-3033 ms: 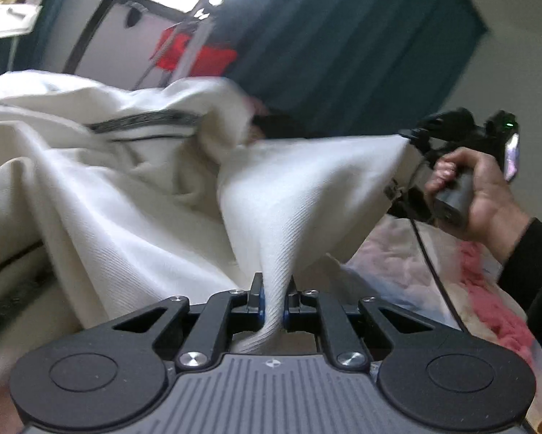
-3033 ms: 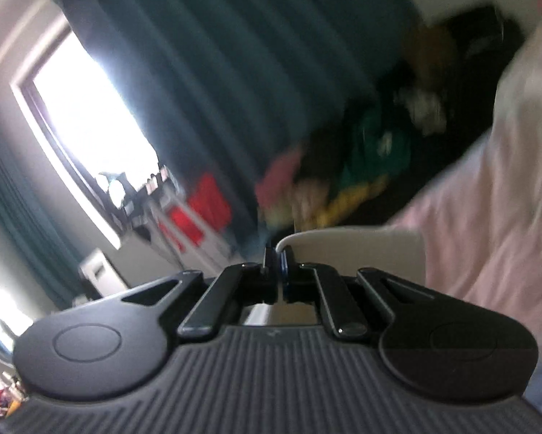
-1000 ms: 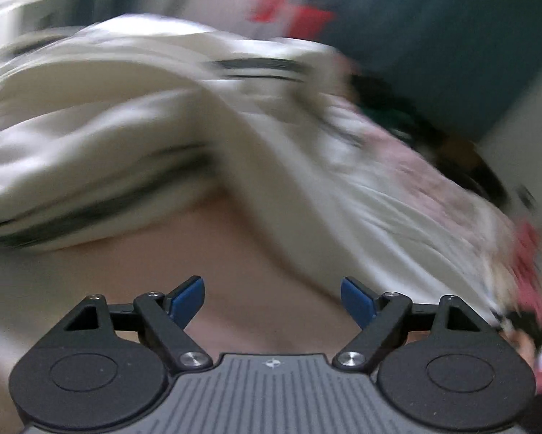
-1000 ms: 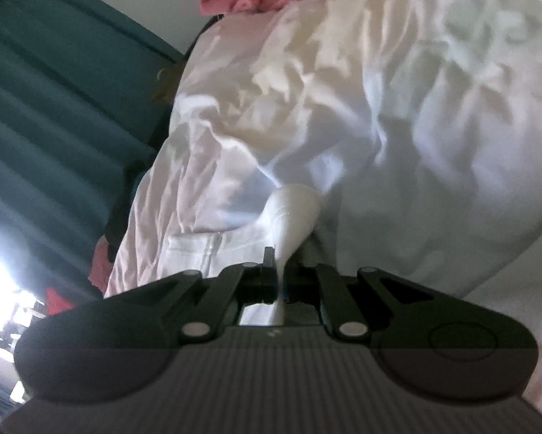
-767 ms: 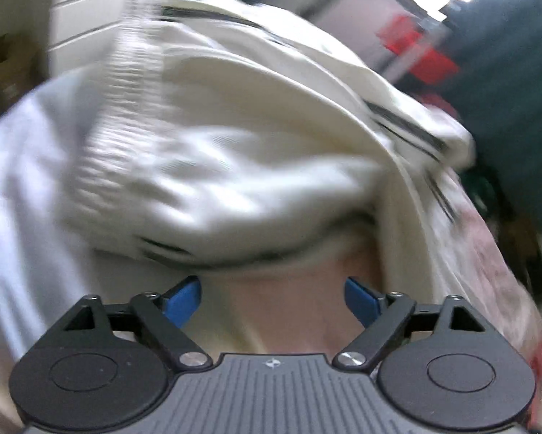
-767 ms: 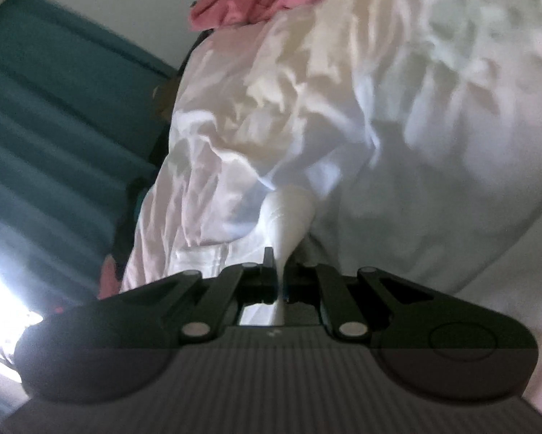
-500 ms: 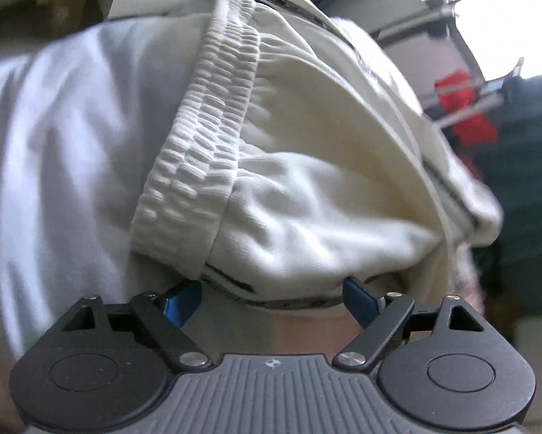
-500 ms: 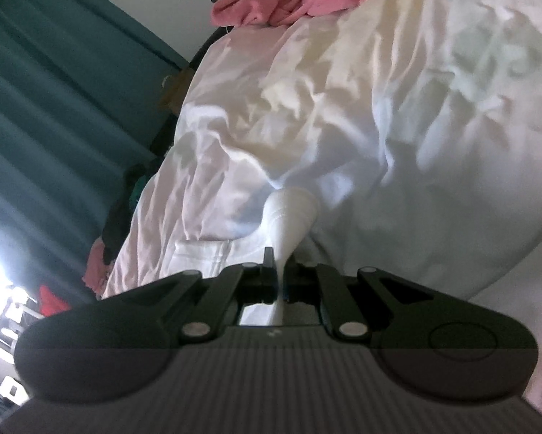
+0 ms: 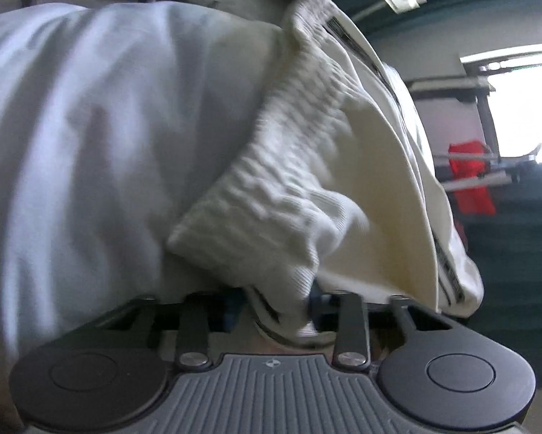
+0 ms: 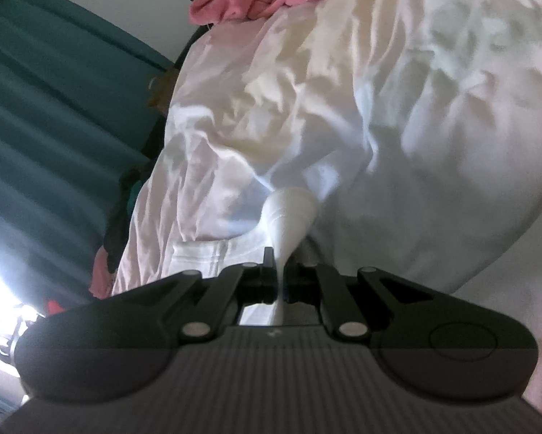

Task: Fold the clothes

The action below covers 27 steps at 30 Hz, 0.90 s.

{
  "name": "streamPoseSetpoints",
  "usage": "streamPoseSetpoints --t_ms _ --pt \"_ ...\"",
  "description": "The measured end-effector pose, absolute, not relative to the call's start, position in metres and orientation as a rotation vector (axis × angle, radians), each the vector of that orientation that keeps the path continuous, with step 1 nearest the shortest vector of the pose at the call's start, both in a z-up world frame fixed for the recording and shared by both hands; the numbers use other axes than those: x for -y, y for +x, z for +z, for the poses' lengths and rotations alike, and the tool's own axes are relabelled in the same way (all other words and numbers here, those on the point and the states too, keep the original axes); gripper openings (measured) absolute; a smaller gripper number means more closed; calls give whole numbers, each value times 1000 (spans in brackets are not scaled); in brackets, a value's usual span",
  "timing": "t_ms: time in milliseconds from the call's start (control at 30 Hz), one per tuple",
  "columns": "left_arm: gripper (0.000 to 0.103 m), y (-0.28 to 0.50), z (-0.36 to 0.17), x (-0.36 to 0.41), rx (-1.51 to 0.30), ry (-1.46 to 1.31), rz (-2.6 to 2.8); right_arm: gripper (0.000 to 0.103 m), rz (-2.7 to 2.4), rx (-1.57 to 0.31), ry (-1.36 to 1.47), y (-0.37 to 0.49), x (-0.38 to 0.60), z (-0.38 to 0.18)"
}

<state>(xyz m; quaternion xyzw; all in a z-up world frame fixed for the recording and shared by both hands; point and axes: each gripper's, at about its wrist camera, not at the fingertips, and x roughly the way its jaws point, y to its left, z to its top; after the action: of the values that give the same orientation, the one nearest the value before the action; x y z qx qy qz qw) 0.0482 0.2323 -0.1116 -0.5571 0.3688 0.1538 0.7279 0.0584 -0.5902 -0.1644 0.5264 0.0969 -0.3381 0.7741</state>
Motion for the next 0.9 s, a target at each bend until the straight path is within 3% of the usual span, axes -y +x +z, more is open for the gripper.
streamPoseSetpoints --t_ms 133,300,433,600,700,767,900 --pt "18 35 -86 -242 -766 -1143 359 5 -748 -183 1114 55 587 -158" --pt "14 14 -44 -273 -715 -1066 304 5 -801 -115 1124 39 591 -150" --pt "13 1 -34 -287 -788 -1041 250 5 -873 -88 1134 23 592 -145" --pt "15 -7 -50 -285 -935 -903 216 5 -987 -186 1030 16 591 -143" --pt "20 -15 -52 -285 -950 -821 214 8 -1007 -268 1067 14 597 -156" --pt "28 -17 -48 -281 -953 -755 224 18 -1013 -298 1057 12 598 -159" --pt "67 -26 -25 -275 -901 -609 274 32 -1017 -346 990 11 598 -148"
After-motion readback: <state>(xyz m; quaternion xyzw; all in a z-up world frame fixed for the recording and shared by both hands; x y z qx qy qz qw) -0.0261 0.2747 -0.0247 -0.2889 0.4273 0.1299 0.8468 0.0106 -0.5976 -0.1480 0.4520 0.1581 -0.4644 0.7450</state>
